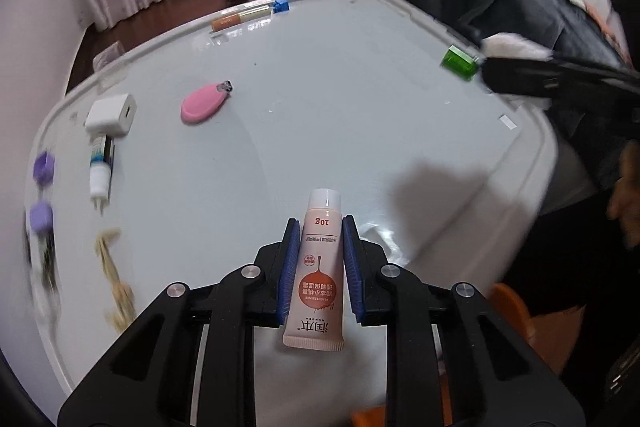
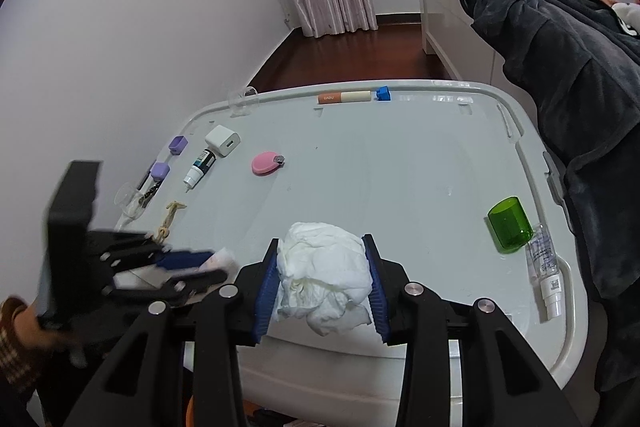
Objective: Collect trash
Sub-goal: 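Grasp the white crumpled tissue with the right tool while the left tool grasps the peach tube, then drop the tissue and peach tube from both tools into the orange bucket, then grasp the tan cord with the left tool while the right tool grasps the white charger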
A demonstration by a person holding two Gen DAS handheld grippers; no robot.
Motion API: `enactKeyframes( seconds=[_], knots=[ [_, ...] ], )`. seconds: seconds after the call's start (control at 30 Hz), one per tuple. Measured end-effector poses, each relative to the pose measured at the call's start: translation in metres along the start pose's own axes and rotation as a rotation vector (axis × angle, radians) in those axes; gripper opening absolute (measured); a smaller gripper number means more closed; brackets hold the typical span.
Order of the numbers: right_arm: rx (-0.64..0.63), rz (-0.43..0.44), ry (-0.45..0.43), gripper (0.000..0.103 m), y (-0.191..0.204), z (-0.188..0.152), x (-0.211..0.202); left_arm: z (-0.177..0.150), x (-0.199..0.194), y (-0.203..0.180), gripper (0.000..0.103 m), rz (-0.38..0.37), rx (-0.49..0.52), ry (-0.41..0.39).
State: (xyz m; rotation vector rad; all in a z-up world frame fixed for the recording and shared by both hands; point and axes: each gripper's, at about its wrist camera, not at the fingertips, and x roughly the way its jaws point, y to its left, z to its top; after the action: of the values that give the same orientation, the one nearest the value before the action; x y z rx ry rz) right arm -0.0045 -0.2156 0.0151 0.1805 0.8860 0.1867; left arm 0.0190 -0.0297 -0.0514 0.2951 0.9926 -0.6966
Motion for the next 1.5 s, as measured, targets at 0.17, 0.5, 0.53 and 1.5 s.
enactKeyframes(
  seconds=[0.17, 0.5, 0.53, 1.5],
  knots=[
    [0.001, -0.003, -0.001, 0.039, 0.0, -0.002, -0.002, -0.029, -0.023, -0.03, 0.022, -0.034, -0.104, -0.011],
    [-0.041, 0.079, 0.114, 0.039, 0.026, -0.073, -0.023, -0.105, -0.027, -0.082, 0.022, -0.084, -0.188, 0.113],
    [-0.048, 0.082, 0.146, 0.039, 0.031, -0.088, -0.023, -0.112, -0.022, -0.082, 0.022, -0.085, -0.202, 0.137],
    [-0.049, 0.013, -0.01, 0.082, 0.034, -0.038, -0.066, -0.045, -0.049, 0.075, 0.067, 0.346, -0.489, -0.035]
  ],
)
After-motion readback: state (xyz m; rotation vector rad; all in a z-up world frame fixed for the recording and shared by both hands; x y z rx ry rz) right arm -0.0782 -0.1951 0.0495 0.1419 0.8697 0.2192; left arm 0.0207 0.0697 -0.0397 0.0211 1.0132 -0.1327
